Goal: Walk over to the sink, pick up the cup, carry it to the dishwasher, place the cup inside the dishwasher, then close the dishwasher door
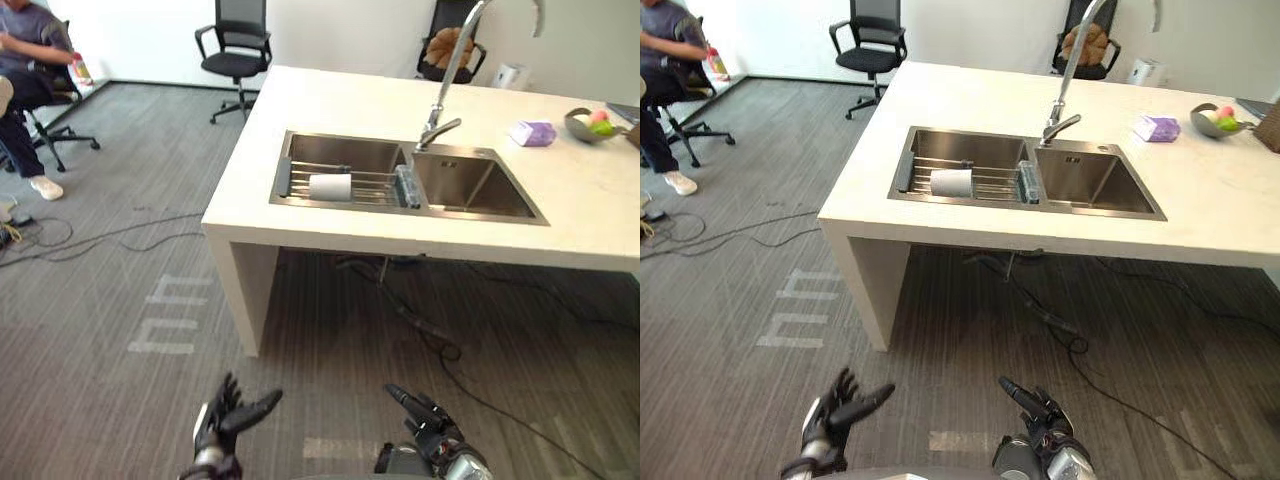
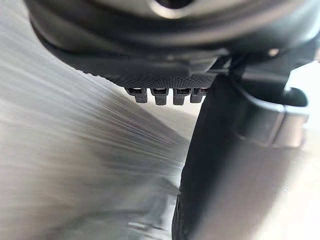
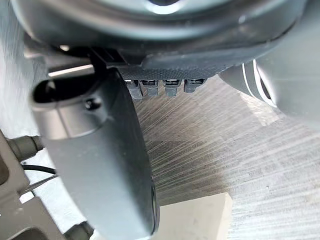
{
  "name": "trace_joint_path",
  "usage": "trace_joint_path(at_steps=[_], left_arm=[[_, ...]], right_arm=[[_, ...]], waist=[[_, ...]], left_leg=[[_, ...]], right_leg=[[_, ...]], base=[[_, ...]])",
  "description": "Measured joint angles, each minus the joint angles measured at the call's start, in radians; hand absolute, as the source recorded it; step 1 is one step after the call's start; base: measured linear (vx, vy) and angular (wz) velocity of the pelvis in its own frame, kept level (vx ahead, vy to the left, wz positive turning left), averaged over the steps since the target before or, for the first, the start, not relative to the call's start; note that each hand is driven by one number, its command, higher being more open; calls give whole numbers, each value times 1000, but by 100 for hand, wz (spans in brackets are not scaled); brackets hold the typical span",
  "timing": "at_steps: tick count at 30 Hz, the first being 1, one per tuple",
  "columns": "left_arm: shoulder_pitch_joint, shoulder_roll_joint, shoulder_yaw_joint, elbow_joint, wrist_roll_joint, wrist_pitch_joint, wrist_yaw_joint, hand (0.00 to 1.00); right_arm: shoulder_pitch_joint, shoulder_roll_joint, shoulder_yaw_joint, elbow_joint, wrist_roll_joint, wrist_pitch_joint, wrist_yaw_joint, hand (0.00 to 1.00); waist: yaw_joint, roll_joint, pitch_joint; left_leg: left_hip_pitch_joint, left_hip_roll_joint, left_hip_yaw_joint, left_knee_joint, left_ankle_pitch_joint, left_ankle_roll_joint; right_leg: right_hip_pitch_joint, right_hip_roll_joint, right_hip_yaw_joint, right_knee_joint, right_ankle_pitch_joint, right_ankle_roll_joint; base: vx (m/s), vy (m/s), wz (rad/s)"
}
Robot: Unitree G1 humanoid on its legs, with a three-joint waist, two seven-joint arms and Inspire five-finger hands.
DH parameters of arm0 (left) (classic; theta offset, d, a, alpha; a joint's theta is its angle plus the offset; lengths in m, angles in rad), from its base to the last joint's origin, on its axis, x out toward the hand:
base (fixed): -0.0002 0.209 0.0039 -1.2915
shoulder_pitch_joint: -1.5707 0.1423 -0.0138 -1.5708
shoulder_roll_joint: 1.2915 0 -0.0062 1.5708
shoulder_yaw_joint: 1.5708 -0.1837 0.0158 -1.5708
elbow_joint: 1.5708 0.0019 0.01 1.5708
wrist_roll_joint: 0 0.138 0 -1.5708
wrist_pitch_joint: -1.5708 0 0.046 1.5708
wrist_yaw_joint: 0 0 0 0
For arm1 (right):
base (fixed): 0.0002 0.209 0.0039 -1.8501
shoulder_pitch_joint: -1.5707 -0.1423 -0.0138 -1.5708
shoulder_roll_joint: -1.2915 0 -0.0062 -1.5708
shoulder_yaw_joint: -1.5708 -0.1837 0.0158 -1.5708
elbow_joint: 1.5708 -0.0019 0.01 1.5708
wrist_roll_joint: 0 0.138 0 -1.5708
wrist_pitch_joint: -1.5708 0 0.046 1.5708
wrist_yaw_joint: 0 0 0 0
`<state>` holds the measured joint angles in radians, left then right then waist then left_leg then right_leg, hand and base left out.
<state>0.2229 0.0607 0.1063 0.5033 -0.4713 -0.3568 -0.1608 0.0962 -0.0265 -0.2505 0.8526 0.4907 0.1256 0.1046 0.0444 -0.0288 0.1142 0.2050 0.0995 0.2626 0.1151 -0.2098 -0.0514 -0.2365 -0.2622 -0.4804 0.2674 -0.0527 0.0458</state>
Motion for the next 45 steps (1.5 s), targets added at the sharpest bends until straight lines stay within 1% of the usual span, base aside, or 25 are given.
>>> trace_joint_path(at_steps=[1, 2, 3, 6, 8, 12, 14, 17, 18, 20, 21, 23, 24, 25, 26, 27, 30, 34, 36, 37, 38, 39, 40, 43, 45], left_arm=[[-6, -1, 0, -88, -28, -25, 31, 100], [-9, 1, 2, -132, -35, -42, 53, 100], [-20, -21, -8, -213, -38, -88, 131, 100], [-89, -50, -75, -328, 60, -177, 294, 100], [-157, -51, -102, -375, 175, -218, 414, 100], [-232, -51, -94, -520, 321, -253, 644, 100], [-242, -51, -45, -608, 454, -310, 818, 100], [-241, -60, 45, -637, 511, -344, 920, 100], [-240, -63, 59, -644, 511, -343, 926, 100], [-223, -73, 68, -669, 528, -328, 914, 100], [-214, -72, 62, -673, 542, -305, 895, 100], [-189, -32, -8, -671, 582, -204, 774, 100], [-186, -15, -26, -670, 590, -180, 739, 100], [-184, 14, -59, -670, 600, -143, 669, 100], [-186, 22, -74, -671, 616, -128, 642, 100], [-184, 50, -119, -687, 661, -79, 580, 100], [-213, 101, -197, -694, 717, 8, 512, 100], [-226, 199, -322, -687, 816, 116, 438, 100], [-247, 225, -354, -660, 869, 165, 414, 100], [-268, 228, -353, -621, 906, 202, 403, 100], [-312, 261, -348, -576, 937, 240, 399, 100], [-336, 286, -346, -557, 950, 259, 396, 100], [-364, 286, -350, -502, 985, 286, 384, 100], [-367, 288, -350, -492, 1039, 329, 318, 100], [-368, 306, -350, -492, 1064, 341, 284, 100]], right_arm=[[10, 6, 2, -21, 0, 16, 2, 100], [14, 7, 3, -31, -1, 22, 4, 100], [20, -8, 2, -42, -4, 29, 15, 100], [23, -35, 0, -40, -4, 49, 33, 100], [27, -35, 23, -41, -3, 46, 48, 100], [30, -34, 23, -37, -3, 36, 67, 100], [28, -38, 23, -25, -5, 36, 89, 100], [2, -57, 47, 34, -8, 50, 91, 100], [-7, -62, 55, 47, -10, 56, 87, 100], [-20, -76, 75, 79, -10, 71, 74, 100], [-19, -76, 83, 82, -13, 72, 74, 100], [-22, -98, 91, 115, -27, 89, 88, 100], [-27, -99, 91, 124, -33, 92, 90, 100], [-36, -102, 91, 151, -51, 103, 96, 100], [-40, -107, 91, 159, -52, 104, 100, 100], [-51, -111, 85, 164, -63, 105, 112, 100], [-54, -100, 57, 159, -92, 112, 120, 100], [-54, -98, 61, 157, -134, 114, 116, 100], [-53, -99, 60, 144, -133, 114, 114, 100], [-51, -99, 63, 130, -134, 114, 114, 100], [-43, -79, 65, 123, -134, 116, 112, 100], [-41, -68, 66, 123, -134, 120, 111, 100], [-40, -77, 64, 127, -130, 115, 103, 100], [-43, -127, 64, 148, -131, 119, 84, 100], [-37, -136, 67, 157, -138, 131, 82, 100]], waist=[[11, -9, 17], [18, -19, 29], [27, 23, 42], [22, 62, 32], [19, 49, 27], [11, 45, 9], [5, 47, -14], [-1, 48, -42], [0, 48, -43], [6, 56, -39], [10, 63, -34], [12, 92, -28], [12, 90, -27], [10, 83, -26], [4, 85, -27], [-4, 81, -28], [-29, 71, -31], [-40, 76, -34], [-53, 90, -33], [-71, 118, -36], [-79, 92, -43], [-79, 63, -44], [-96, 89, -49], [-108, 135, -43], [-114, 137, -45]], left_leg=[[39, 9, 8, 6, -27, -40], [69, 16, 19, 12, -44, -63], [110, 82, 43, 35, -83, -111], [125, 162, 62, 32, -72, -122], [131, 192, 52, 54, -57, -127], [130, 216, 51, 87, -53, -128], [130, 217, 51, 81, -31, -139], [97, 214, 34, 160, 34, -125], [75, 215, 22, 209, 48, -115], [-57, 237, -63, 489, 177, -50], [-85, 246, -85, 573, 202, -41], [-231, 261, -92, 764, -24, -44], [-255, 247, -68, 739, -65, -40], [-288, 196, -22, 591, -107, -34], [-299, 161, -4, 460, -98, -34], [-263, 75, -4, 207, 64, -8], [-166, 7, -2, 21, 116, 5], [-122, 6, -12, -10, 118, 4], [-112, 41, -29, -4, 119, 3], [-105, 81, -43, -10, 120, 1], [-94, 79, -42, -31, 130, -19], [-86, 60, -37, -41, 128, -29], [-69, 83, -35, -64, 114, -54], [-53, 94, -16, -91, 121, -66], [-37, 97, -11, -100, 122, -66]], right_leg=[[29, -1, 6, -128, 88, 2], [47, -1, 5, -126, 174, -2], [70, 43, -12, -67, 205, -29], [77, 88, -51, 21, 99, -55], [70, 96, -48, 105, 33, -52], [41, 118, -3, 180, -41, -48], [4, 129, 44, 227, -79, -50], [8, 144, 106, 218, -103, -42], [15, 146, 113, 207, -105, -40], [88, 171, 135, 123, -105, -38], [124, 178, 143, 82, -106, -48], [229, 209, 148, -10, -101, -52], [249, 206, 152, -28, -98, -47], [278, 191, 164, -55, -79, -17], [286, 186, 169, -60, -76, -10], [294, 162, 207, -66, -81, 15], [318, 129, 204, -104, -73, 16], [351, 131, 204, -89, -73, 16], [314, 149, 206, 16, -76, 4], [308, 197, 223, -55, -114, -3], [356, 224, 234, -332, 6, -18], [340, 209, 235, -348, 127, -10], [348, 226, 224, -337, 101, 2], [349, 242, 235, -350, 97, -6], [355, 246, 243, -350, 96, -7]], base=[[326, -267, -14], [492, -447, -30], [393, -377, -10], [324, -293, 18], [315, -265, 12], [252, -100, -11], [265, -63, -23], [243, -56, -11], [285, -111, -18], [249, -111, -22], [220, -57, -19], [233, -11, -15], [256, 18, -23], [217, 46, -24], [391, 120, -48], [348, 106, -36], [239, 82, 0], [221, 23, 18], [155, -90, 22], [101, -153, 22], [98, -168, 16], [126, -196, 19], [142, -134, 0], [102, -69, -11], [34, -5, -11]])
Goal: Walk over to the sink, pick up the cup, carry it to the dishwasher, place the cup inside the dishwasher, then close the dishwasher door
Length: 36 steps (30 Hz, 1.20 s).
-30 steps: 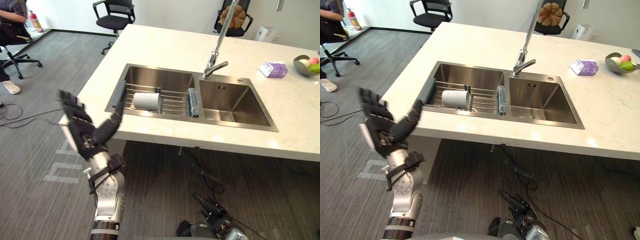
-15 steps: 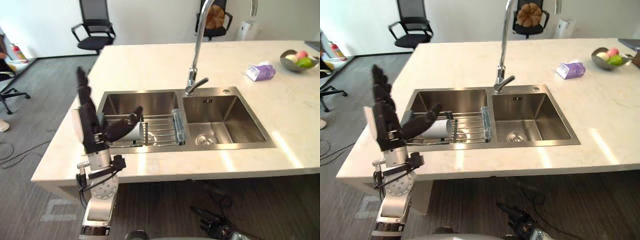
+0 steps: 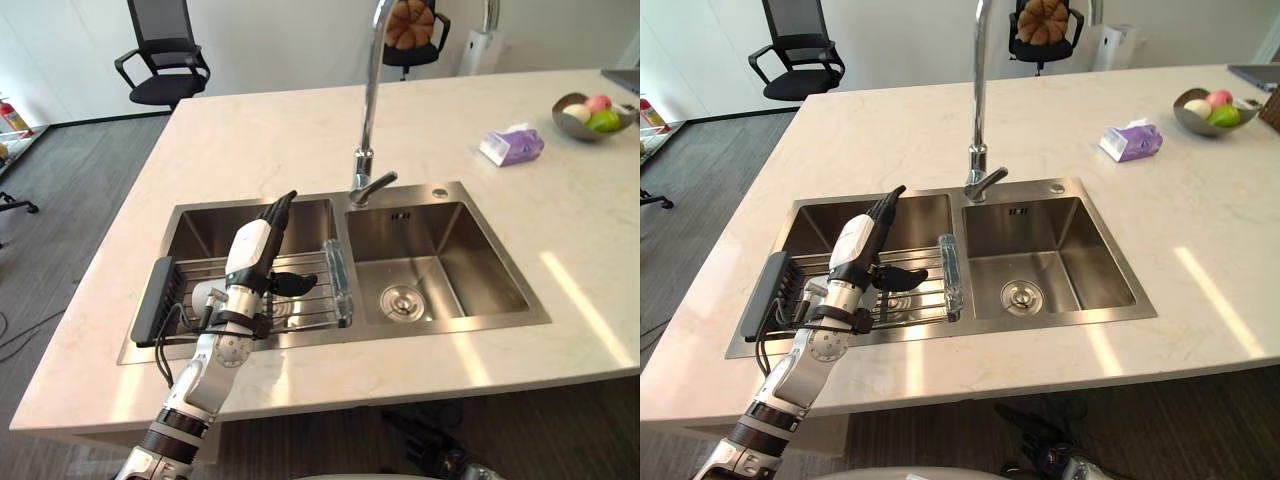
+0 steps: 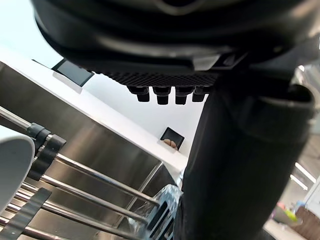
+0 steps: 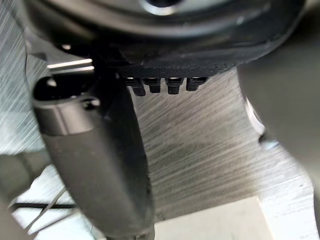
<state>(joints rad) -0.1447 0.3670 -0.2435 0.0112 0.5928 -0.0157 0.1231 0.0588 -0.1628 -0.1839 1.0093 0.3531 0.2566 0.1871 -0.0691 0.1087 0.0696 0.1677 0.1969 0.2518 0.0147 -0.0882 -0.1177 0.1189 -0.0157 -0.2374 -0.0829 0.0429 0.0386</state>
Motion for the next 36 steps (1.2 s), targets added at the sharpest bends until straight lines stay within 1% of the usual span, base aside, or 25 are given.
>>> trace_joint_path(at_steps=[3, 5, 7, 9, 11, 13, 15, 18, 20, 23, 27, 31, 33, 36], left_arm=[[-3, 52, 0, 0, -1, 15, -38, 100], [-3, 89, 3, 3, -5, 16, -47, 100], [-2, 103, 22, 6, -21, 16, -54, 100], [-3, 107, 74, 12, -41, 15, -59, 100], [-3, 114, 93, 14, -63, 14, -60, 100], [-3, 125, 123, 14, -89, 8, -81, 100], [-3, 129, 147, 14, -109, -5, -109, 100], [-3, 153, 172, 10, -146, -43, -174, 100], [-4, 186, 179, -6, -182, -70, -239, 100], [-16, 230, 180, -8, -221, -99, -300, 100], [-30, 254, 198, -8, -232, -106, -369, 100], [-36, 287, 199, -7, -240, -107, -442, 100], [-36, 288, 199, -1, -237, -107, -468, 100], [-36, 300, 199, 13, -236, -106, -498, 100]], right_arm=[[13, -8, 17, -4, -2, 1, -3, 100], [27, -10, 24, -3, -3, 1, -16, 100], [34, -11, 26, -1, -3, 2, -19, 100], [39, -11, 34, -1, -4, 2, -21, 100], [41, -11, 34, -1, -4, 7, -20, 100], [49, -11, 34, -1, -5, 13, -20, 100], [62, -11, 32, -1, -6, 18, -15, 100], [73, -12, 31, -1, -25, 20, -10, 100], [86, -12, 13, 1, -42, 26, 2, 100], [95, -12, 9, 1, -44, 25, 8, 100], [96, -10, -8, 2, -69, 22, 10, 100], [100, -11, -11, 6, -77, 16, 13, 100], [102, -8, -28, 12, -83, 13, 18, 100], [101, -7, -31, 23, -84, 9, 22, 100]], waist=[[-5, -4, 0], [-2, -16, -6], [2, -24, -8], [0, -33, -6], [-1, -37, -5], [0, -42, -7], [1, -45, -8], [1, -45, -8], [1, -46, -9], [2, -46, -9], [4, -47, -9], [15, -50, -10], [23, -52, -11], [27, -57, -14]], left_leg=[[13, -8, 7, -11, -2, -3], [14, -19, 7, -13, -3, -4], [14, -28, 7, -13, -3, -3], [14, -41, 7, -13, -1, 3], [13, -45, 8, -13, 0, 6], [11, -50, 6, -15, 3, 10], [10, -52, 4, -17, 5, 13], [7, -59, 2, -28, 11, 17], [7, -64, 2, -35, 14, 20], [7, -72, 0, -41, 17, 25], [7, -83, -4, -46, 22, 32], [4, -94, -7, -46, 28, 41], [3, -98, -8, -48, 31, 45], [3, -102, -9, -57, 36, 48]], right_leg=[[2, -6, 9, 0, 1, 2], [2, -17, 10, -1, 7, 9], [2, -24, 10, -1, 12, 15], [0, -35, 13, -2, 20, 21], [-1, -39, 13, -3, 23, 24], [-3, -43, 12, -5, 25, 27], [-3, -47, 9, -7, 26, 29], [-11, -55, 8, -6, 29, 32], [-13, -57, 7, -4, 30, 34], [-15, -63, 2, -3, 32, 38], [-15, -73, -3, -3, 37, 45], [-15, -84, -4, -8, 44, 50], [-17, -89, -5, -8, 47, 52], [-20, -91, -7, -8, 49, 53]], base=[[-22, 35, -8], [-57, 57, 1], [-62, 44, 1], [-80, 43, -2], [-61, 26, -1], [-58, 14, 3], [-25, 8, 5], [0, 0, 0], [0, 0, 0], [0, 0, 0], [-46, 12, 3], [-71, 5, 2], [-76, 1, 2], [-48, -4, 3]])
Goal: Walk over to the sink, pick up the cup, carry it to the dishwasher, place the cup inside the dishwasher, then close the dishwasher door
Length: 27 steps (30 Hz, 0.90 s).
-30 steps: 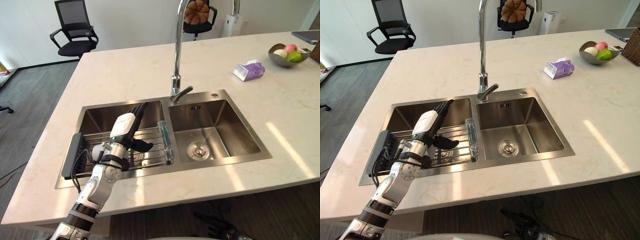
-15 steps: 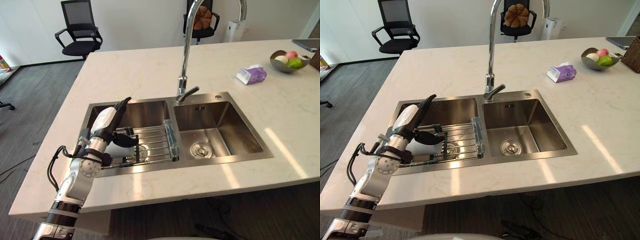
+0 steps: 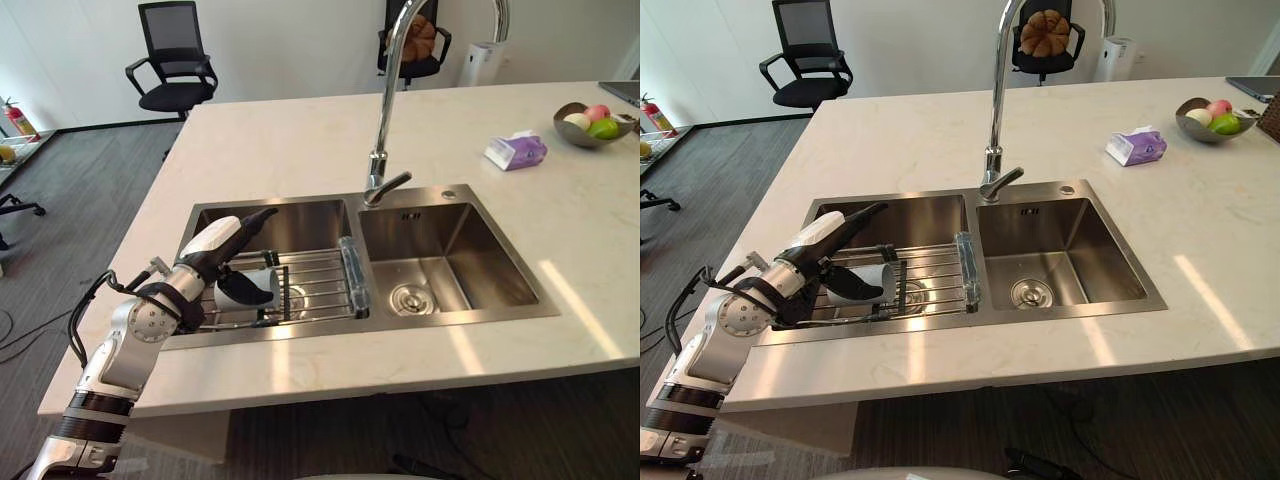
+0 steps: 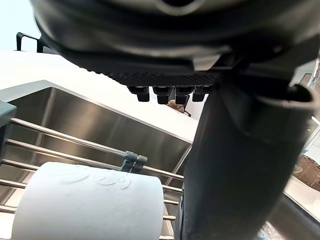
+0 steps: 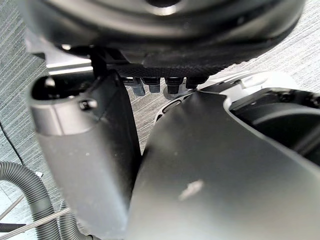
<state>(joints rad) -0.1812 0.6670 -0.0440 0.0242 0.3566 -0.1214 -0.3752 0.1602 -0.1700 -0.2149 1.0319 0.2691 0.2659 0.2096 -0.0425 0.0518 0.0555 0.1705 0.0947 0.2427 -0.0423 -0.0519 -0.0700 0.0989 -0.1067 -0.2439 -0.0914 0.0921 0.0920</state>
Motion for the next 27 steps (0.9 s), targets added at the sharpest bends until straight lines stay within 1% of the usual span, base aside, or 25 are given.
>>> trace_joint_path(at_steps=[3, 8, 14, 19, 27], left_arm=[[-6, 8, 1, 46, 9, 5, -7, 100], [-7, 11, 13, 147, 100, 4, 16, 100], [-4, 7, 26, 182, 167, -3, 70, 100], [-4, -17, 26, 205, 233, -20, 74, 100], [-5, -28, 30, 254, 236, -43, 67, 100]], right_arm=[[0, 4, -8, 1, -1, -1, 1, 100], [1, 10, -16, 3, -1, -8, 1, 100], [2, 17, -16, 6, -3, -9, 1, 100], [1, 21, -16, 5, -20, -9, 2, 100], [1, 23, -15, 0, -25, -7, 2, 100]], waist=[[0, -3, -2], [0, -5, -2], [1, -18, -4], [-1, -21, -6], [-7, -21, -7]], left_leg=[[2, -2, 0, -12, 7, 0], [3, -4, 3, -19, 9, 1], [5, -5, 8, -20, 9, 1], [12, -4, 16, -20, 8, 1], [15, 0, 27, -20, 6, 0]], right_leg=[[-4, 0, 1, 0, 1, 1], [-9, 0, 3, 0, 1, 1], [-9, -2, 4, 0, 2, 3], [-9, -2, 15, 0, 4, 3], [-11, 1, 24, -1, 5, 3]], base=[[-10, -2, 0], [0, 0, 0], [-21, -7, -1], [-45, -16, -5], [-24, -18, -4]])
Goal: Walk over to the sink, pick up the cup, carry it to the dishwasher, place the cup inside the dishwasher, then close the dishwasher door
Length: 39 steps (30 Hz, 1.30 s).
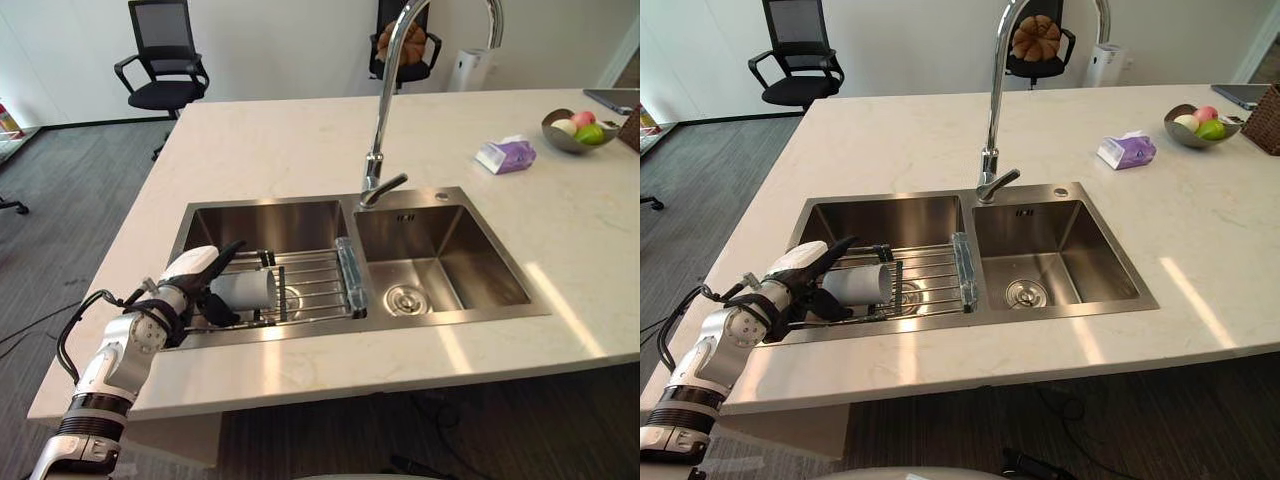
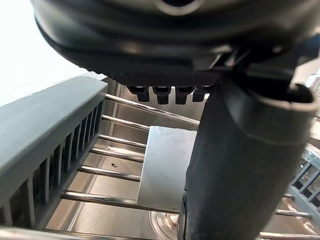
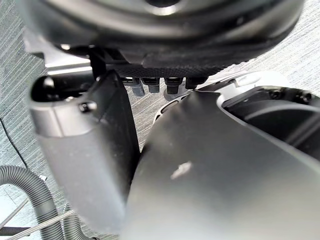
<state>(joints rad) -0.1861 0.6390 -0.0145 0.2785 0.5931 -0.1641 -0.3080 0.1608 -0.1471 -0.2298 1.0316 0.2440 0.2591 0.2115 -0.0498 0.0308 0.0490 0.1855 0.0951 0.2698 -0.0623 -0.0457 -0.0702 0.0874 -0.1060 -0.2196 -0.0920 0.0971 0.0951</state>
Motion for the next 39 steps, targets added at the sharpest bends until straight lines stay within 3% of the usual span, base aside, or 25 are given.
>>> trace_joint_path(at_steps=[9, 29, 39], left_arm=[[0, 14, 0, 16, -24, -26, -23, 100], [1, 19, 8, 43, -122, -147, -17, 100], [3, 19, 20, 52, -122, -142, -61, 100]], right_arm=[[0, 0, 0, -4, -10, 0, 5, 100], [6, 2, -28, -4, -41, -3, 29, 100], [6, 1, -29, -4, -42, -4, 33, 100]], waist=[[-6, 2, -1], [2, 7, -1], [3, 7, -1]], left_leg=[[7, -1, 17, 1, -2, 0], [7, 0, 21, 1, -3, -1], [8, 0, 24, 1, -4, -1]], right_leg=[[0, 0, 11, 0, 2, 1], [-2, 1, 16, 0, 3, 1], [-3, 1, 19, 0, 3, 1]], base=[[-37, -17, -4], [-27, -19, -1], [0, 0, 0]])
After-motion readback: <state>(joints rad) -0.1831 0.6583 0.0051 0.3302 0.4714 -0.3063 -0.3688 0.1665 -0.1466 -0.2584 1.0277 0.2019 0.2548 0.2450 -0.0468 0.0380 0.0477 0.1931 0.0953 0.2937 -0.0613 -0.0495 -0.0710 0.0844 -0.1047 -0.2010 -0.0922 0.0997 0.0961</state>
